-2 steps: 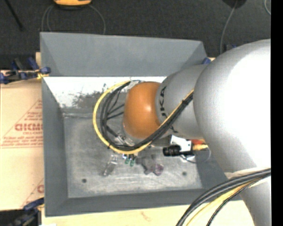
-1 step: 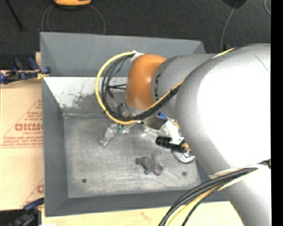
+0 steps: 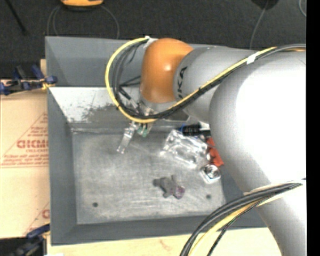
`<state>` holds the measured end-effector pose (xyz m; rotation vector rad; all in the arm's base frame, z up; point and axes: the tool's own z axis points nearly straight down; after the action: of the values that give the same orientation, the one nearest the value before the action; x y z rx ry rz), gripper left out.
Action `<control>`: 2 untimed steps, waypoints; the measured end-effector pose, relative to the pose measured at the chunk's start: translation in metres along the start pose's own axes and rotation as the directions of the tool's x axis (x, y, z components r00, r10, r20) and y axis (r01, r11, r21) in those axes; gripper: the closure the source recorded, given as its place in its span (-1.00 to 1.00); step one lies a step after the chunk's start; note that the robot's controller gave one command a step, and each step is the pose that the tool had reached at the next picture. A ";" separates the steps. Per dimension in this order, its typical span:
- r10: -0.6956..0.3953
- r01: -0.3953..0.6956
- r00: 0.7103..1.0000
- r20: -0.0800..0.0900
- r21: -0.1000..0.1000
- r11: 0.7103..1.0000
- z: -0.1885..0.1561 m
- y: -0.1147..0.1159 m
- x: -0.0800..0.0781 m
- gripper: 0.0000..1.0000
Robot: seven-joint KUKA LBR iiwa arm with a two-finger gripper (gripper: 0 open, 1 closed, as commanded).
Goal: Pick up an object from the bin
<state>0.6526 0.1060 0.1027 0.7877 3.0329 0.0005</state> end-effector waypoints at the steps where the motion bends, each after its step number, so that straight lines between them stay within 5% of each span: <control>1: -0.033 0.033 0.999 -0.009 0.006 0.999 0.020 0.006 0.001 -1.00; 2: 0.363 -0.363 0.932 -0.001 -0.002 0.932 -0.075 -0.015 0.002 -1.00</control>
Offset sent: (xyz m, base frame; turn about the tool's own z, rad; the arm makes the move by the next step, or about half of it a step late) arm 0.0021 0.0082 -0.0200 -0.0347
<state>0.6431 0.0944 0.1781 1.3338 2.8357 0.0060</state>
